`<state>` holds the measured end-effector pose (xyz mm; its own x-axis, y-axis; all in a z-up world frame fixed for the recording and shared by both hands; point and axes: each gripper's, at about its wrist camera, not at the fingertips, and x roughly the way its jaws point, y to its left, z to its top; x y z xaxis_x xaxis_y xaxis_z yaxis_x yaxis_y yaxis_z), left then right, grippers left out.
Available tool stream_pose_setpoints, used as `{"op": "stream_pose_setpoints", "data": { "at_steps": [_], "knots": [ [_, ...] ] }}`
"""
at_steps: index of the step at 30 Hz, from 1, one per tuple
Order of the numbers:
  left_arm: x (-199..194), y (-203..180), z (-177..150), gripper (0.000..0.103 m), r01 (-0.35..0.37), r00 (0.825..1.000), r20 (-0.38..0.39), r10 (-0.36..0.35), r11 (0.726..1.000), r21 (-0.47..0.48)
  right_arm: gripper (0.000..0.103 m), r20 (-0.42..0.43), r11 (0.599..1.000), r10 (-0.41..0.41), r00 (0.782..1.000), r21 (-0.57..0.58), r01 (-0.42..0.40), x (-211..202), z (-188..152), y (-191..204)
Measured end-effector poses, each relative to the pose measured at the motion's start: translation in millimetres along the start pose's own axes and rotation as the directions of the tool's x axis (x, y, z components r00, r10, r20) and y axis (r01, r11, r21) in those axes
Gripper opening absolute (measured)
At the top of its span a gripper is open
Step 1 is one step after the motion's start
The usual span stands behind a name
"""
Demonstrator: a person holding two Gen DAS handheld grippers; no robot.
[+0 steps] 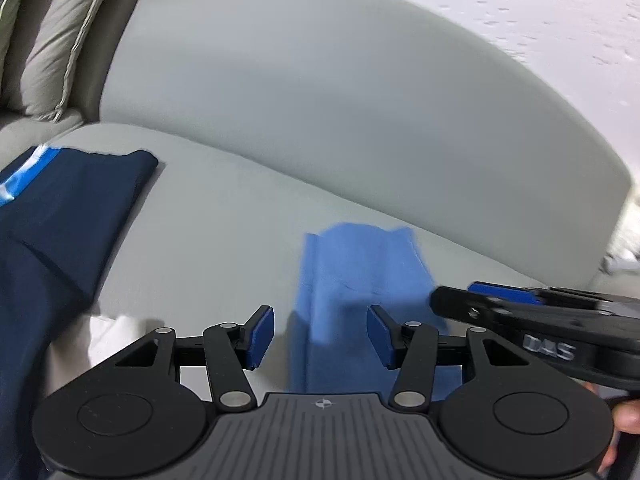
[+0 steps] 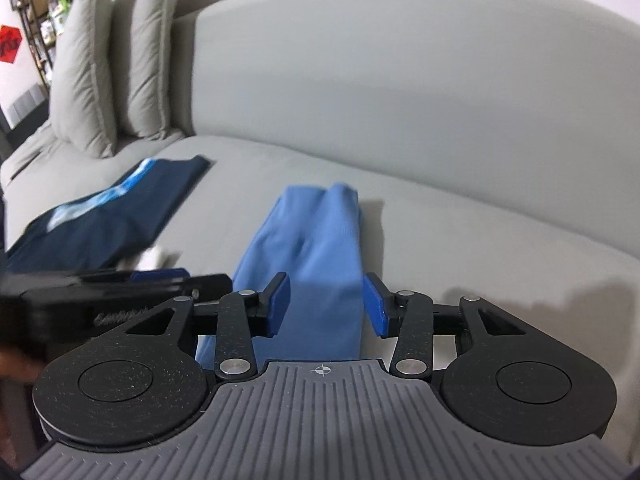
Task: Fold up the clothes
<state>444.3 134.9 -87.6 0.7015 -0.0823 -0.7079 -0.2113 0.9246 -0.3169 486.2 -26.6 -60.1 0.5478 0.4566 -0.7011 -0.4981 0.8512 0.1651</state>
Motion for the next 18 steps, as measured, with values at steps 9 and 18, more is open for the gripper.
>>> {"op": "stream_pose_setpoints", "data": {
  "at_steps": [9, 18],
  "knots": [
    [20, 15, -11, 0.049, -0.012, 0.996, -0.084, 0.011, 1.000, -0.014, 0.052, -0.080, 0.997, 0.063, 0.995, -0.048, -0.067, 99, 38, -24],
    [16, 25, -12, 0.050, 0.027, 0.995, -0.091, -0.032, 0.998, -0.053, 0.064, -0.203, 0.982, 0.105, 0.973, -0.136, -0.134, 123, 43, -11]
  ]
}}
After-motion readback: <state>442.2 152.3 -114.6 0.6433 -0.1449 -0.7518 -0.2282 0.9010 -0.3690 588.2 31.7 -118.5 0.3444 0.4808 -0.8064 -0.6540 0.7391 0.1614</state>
